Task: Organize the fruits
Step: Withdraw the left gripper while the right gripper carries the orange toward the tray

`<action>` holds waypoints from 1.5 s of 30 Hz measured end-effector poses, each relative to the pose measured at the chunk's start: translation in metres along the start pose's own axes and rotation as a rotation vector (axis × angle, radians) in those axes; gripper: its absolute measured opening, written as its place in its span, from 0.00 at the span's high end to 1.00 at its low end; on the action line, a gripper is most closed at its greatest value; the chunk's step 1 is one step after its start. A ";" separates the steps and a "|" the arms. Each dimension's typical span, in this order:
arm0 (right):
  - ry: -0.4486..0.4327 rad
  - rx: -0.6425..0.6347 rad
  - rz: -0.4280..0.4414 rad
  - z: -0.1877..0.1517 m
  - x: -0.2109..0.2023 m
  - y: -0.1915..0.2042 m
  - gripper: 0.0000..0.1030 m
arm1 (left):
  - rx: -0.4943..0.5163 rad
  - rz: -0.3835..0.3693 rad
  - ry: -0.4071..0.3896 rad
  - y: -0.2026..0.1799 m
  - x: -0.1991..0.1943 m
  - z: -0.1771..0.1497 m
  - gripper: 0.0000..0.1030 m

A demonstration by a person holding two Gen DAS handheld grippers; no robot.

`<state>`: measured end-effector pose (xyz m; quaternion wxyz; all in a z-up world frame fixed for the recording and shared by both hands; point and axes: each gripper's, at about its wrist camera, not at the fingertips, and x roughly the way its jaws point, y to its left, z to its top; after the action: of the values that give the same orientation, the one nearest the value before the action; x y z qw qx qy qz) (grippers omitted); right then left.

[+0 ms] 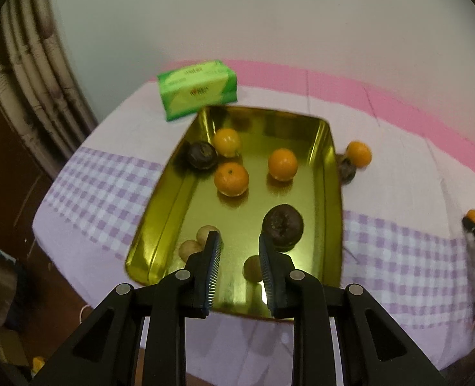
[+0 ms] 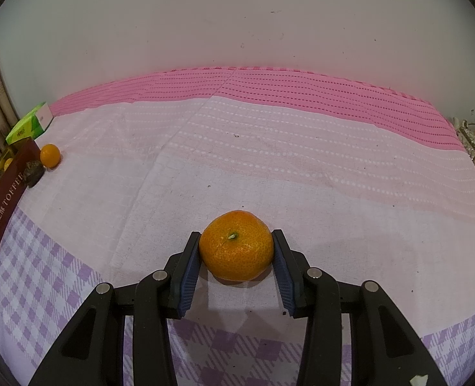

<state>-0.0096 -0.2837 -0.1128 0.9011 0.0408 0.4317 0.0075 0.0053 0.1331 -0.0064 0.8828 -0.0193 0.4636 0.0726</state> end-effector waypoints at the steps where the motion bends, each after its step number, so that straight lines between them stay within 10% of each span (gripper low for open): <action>1: 0.000 0.002 0.003 0.000 0.000 0.000 0.61 | -0.006 -0.005 -0.006 -0.001 -0.008 -0.002 0.75; 21: 0.006 0.025 0.119 -0.020 -0.033 0.040 0.62 | -0.150 0.106 0.009 0.058 -0.029 -0.035 0.64; 45: -0.066 -0.410 0.532 0.038 -0.094 0.292 0.62 | -0.121 0.084 0.041 0.054 -0.020 -0.033 0.59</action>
<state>-0.0321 0.0005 0.0074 0.8704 -0.0299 0.3662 0.3277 -0.0411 0.1813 -0.0072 0.8666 -0.0549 0.4766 0.1370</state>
